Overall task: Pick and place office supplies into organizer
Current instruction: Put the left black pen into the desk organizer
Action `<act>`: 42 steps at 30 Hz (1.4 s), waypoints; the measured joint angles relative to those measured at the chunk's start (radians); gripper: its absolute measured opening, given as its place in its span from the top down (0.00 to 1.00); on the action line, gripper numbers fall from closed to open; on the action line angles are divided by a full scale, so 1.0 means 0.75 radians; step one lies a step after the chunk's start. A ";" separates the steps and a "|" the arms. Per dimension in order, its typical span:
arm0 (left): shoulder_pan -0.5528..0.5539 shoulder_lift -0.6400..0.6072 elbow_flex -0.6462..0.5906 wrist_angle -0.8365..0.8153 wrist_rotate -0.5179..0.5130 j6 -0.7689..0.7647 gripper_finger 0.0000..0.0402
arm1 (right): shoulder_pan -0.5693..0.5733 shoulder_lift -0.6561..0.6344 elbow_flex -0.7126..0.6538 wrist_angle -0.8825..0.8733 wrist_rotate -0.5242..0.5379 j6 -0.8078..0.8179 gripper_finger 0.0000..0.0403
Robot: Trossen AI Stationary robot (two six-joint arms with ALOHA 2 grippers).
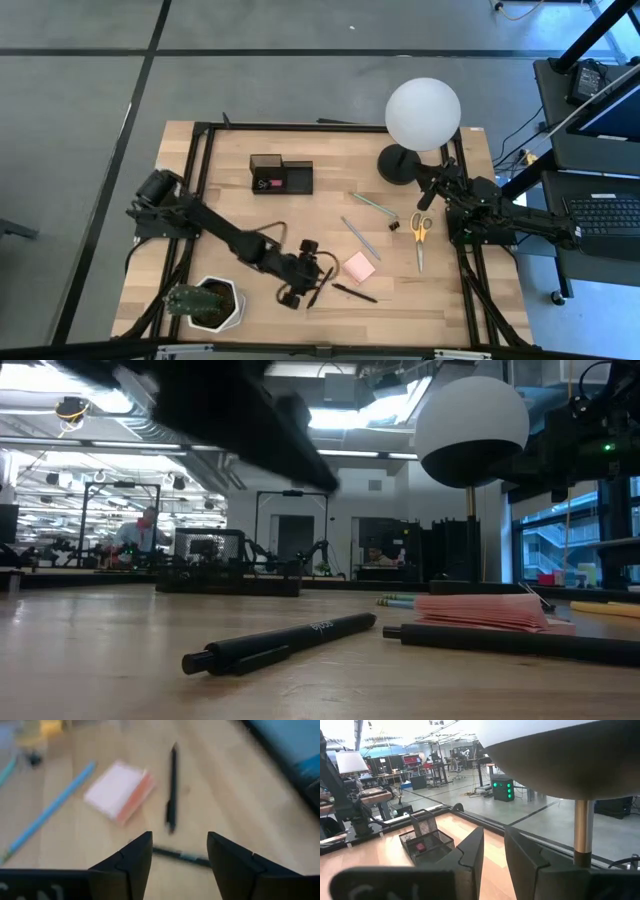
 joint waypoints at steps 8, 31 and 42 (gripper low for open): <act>-0.002 0.175 0.382 -0.489 -0.048 -0.258 0.54 | 0.000 0.000 0.000 -0.001 0.000 0.054 0.80; 0.038 0.361 0.494 -0.640 0.211 -0.623 0.54 | -0.001 0.000 0.000 0.000 -0.001 0.052 0.80; 0.053 0.413 0.497 -0.627 0.257 -0.624 0.54 | -0.001 0.000 0.000 0.000 -0.001 0.049 0.80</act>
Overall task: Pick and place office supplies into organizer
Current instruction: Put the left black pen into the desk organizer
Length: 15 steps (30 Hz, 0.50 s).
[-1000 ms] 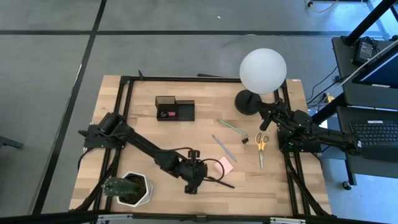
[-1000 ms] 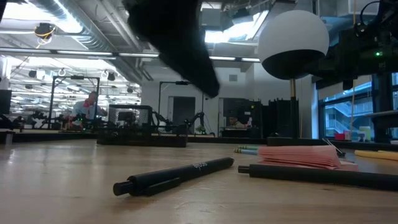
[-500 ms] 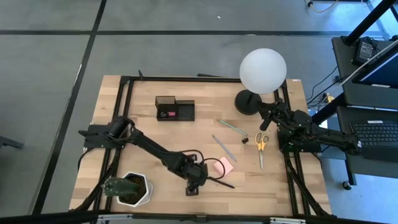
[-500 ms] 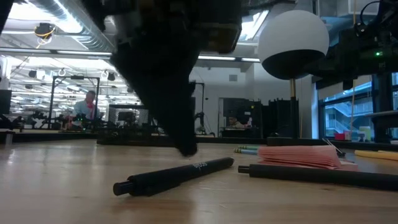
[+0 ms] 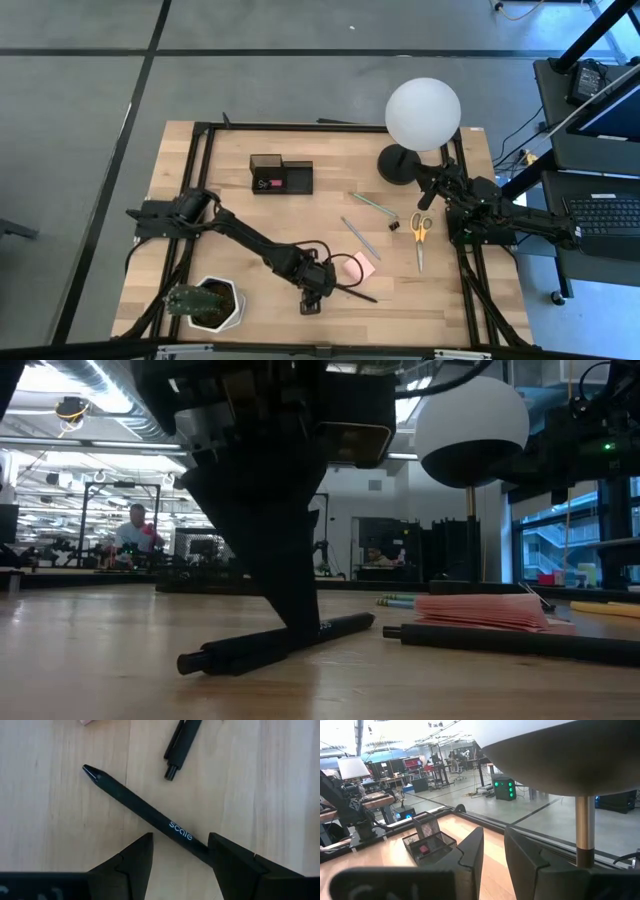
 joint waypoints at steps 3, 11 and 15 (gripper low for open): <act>0.008 0.000 0.000 -0.007 0.017 -0.001 0.54 | 0.000 0.000 0.000 0.000 0.000 0.002 0.80; 0.024 0.003 0.001 -0.076 0.023 0.000 0.66 | 0.000 0.000 0.000 0.000 0.000 0.001 0.80; 0.041 0.001 0.003 -0.160 0.025 0.010 0.74 | 0.000 0.000 0.000 0.000 0.000 0.000 0.80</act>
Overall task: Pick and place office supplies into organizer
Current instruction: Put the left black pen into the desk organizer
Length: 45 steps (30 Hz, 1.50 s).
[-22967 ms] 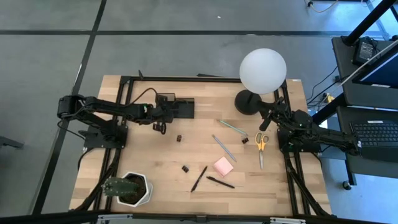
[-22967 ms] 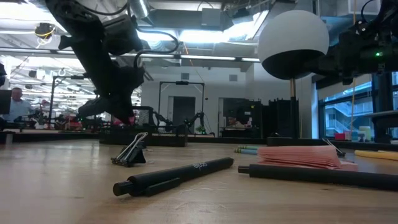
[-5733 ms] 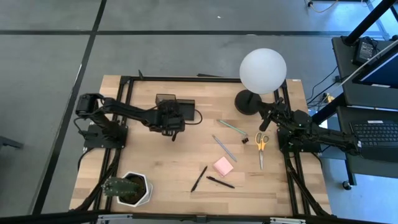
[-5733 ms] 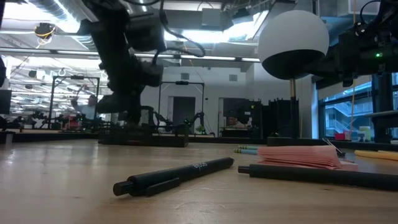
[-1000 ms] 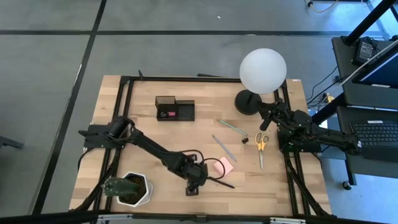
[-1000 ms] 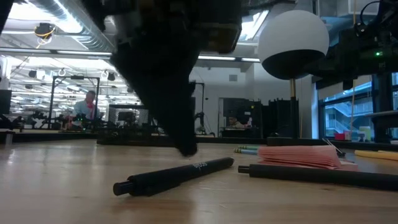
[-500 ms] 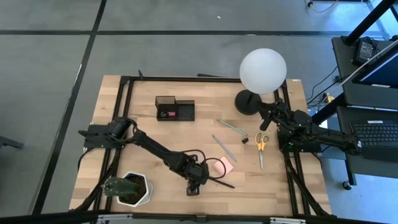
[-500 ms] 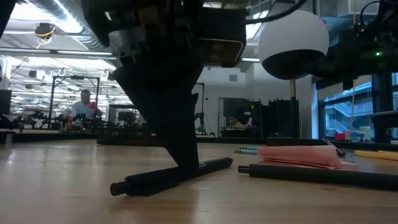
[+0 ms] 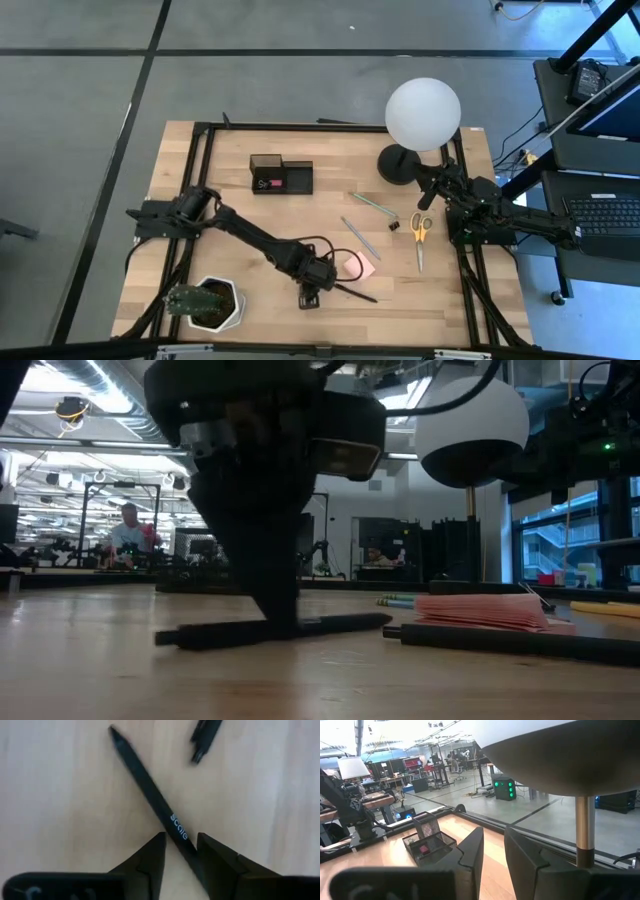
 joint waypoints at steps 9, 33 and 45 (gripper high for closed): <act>0.063 -0.002 -0.002 -0.183 -0.093 0.455 0.86 | 0.000 0.000 0.000 0.000 -0.020 0.003 0.80; 0.262 -0.037 -0.013 -0.221 -0.286 1.055 0.95 | 0.000 0.000 0.000 -0.006 -0.082 -0.065 0.80; 0.265 -0.041 -0.013 -0.344 -0.341 1.088 0.95 | 0.000 0.000 0.000 -0.006 -0.082 -0.066 0.80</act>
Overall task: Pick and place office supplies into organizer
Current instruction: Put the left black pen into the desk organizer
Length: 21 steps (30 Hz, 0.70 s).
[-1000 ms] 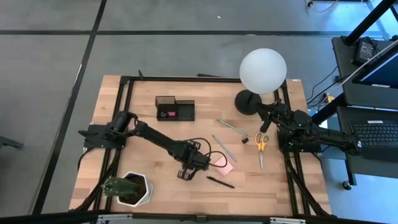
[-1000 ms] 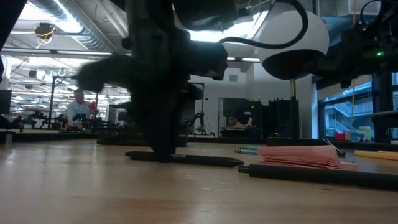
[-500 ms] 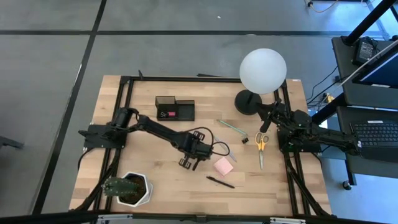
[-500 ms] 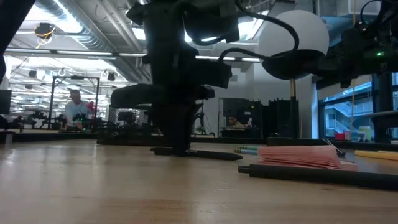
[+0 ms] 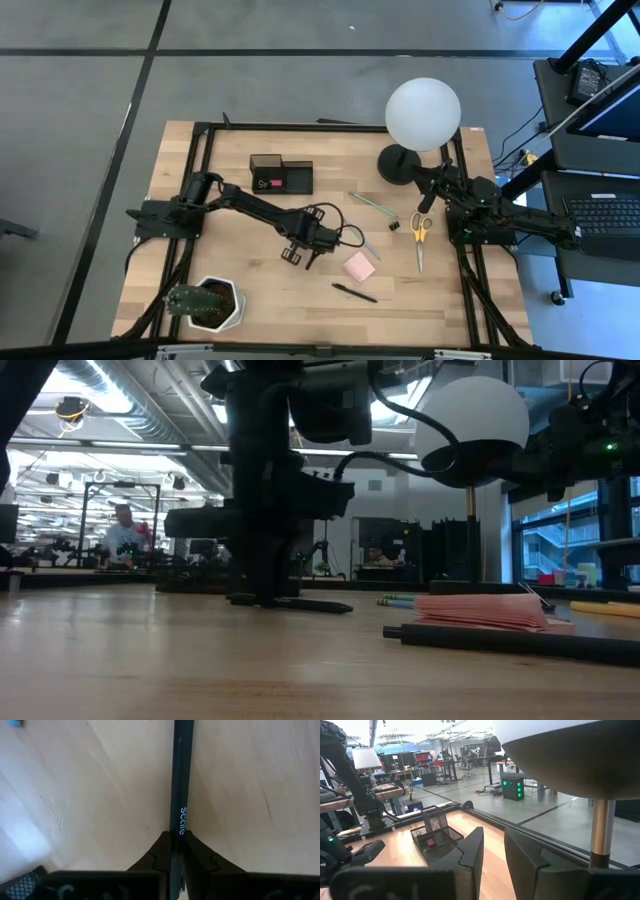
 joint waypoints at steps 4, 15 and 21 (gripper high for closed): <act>0.012 -0.002 0.000 -0.010 0.048 -0.005 0.95 | 0.000 0.000 0.000 0.000 0.000 0.001 0.80; 0.073 -0.005 -0.067 0.081 0.210 -0.054 0.72 | 0.000 0.000 0.000 -0.001 0.000 0.005 0.80; 0.077 -0.005 -0.070 0.094 0.209 -0.039 0.76 | 0.000 0.000 0.000 -0.001 0.000 0.005 0.80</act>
